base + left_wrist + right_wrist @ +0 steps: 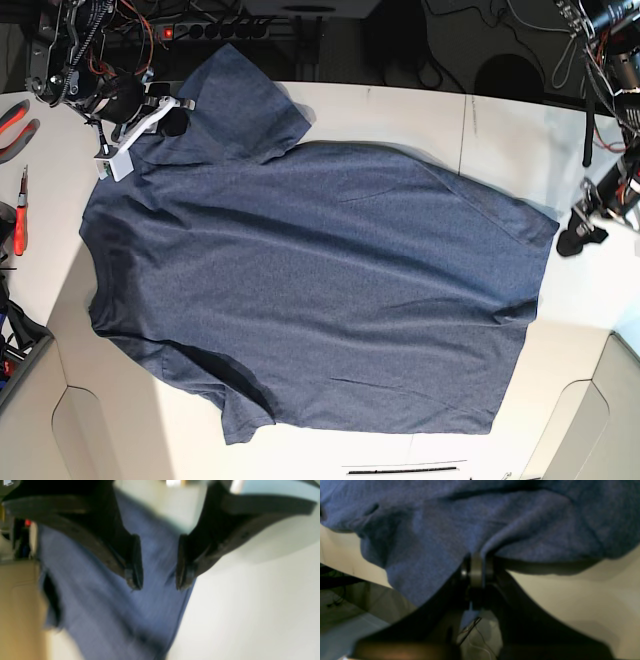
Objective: Layout the t-shirt on the table in an organized manner, then fold the t-shirt properly
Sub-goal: 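Release the shirt and move both grippers to the shirt's shoulder edges, then grasp the shirt shoulders with both grippers and lift them up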
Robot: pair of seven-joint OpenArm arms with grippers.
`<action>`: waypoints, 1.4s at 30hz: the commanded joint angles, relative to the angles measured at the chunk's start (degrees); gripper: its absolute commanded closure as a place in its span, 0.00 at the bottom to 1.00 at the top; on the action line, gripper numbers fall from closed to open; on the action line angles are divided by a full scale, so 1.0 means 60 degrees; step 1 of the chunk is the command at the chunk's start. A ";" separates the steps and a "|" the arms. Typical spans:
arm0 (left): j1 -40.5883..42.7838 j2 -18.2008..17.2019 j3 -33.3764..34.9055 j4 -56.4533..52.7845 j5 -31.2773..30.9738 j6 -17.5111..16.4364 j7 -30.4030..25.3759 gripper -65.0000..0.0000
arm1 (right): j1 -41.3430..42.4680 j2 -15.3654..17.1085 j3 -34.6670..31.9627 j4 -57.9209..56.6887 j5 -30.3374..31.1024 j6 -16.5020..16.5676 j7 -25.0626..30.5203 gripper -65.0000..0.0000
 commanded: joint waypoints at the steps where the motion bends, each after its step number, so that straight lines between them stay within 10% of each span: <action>1: 0.0040 -0.0186 -0.0025 0.0164 -0.0098 -0.0111 -0.0098 0.58 | 0.0004 0.0106 0.0047 0.0153 0.0069 0.0073 -0.0062 1.00; 22: 0.0798 -0.0131 0.1359 0.0153 0.0335 -0.0111 -0.1151 0.48 | -0.0004 0.0528 0.0055 0.0153 0.0073 0.0426 -0.0707 1.00; 27: 0.0801 -0.0135 0.1330 0.0153 0.0328 -0.0111 -0.1279 1.00 | -0.0022 0.0579 0.0055 0.0153 0.0106 0.0426 -0.0725 1.00; 42: 0.0860 -0.0189 -0.0528 0.0164 -0.2626 -0.0111 0.1253 1.00 | -0.1137 0.0579 0.0331 0.2685 0.0758 0.0423 -0.1417 1.00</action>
